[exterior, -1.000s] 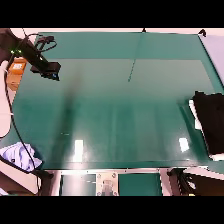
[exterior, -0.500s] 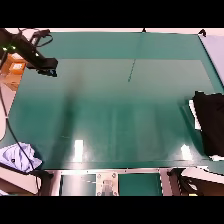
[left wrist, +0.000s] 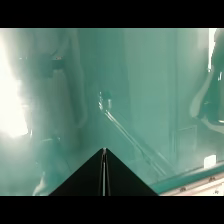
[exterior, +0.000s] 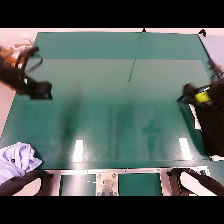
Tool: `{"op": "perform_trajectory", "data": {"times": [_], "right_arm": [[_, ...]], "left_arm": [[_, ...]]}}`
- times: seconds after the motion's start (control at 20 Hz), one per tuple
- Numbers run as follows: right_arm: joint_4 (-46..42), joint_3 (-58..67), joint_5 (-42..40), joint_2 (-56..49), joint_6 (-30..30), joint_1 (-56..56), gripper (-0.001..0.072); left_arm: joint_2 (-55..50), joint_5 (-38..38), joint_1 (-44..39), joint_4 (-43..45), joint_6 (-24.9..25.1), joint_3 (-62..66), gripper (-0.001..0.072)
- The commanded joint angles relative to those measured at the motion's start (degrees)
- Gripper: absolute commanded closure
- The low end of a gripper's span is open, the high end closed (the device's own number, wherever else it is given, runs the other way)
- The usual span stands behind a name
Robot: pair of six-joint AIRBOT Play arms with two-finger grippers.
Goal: Fold the shirts.
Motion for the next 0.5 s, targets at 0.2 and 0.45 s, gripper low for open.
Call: {"op": "perform_trajectory", "data": {"times": [0.2, 0.45], "right_arm": [[3.5, -16.1, -9.7, 7.1, 0.0, 21.0, 0.0688], [3.5, -16.2, -9.7, 7.1, 0.0, 24.0, 0.0688]], "left_arm": [[13.0, 3.2, 0.0, -0.8, -0.4, -18.6, 0.0680], [13.0, 7.7, 0.0, -0.8, -0.4, -18.6, 0.0680]]}}
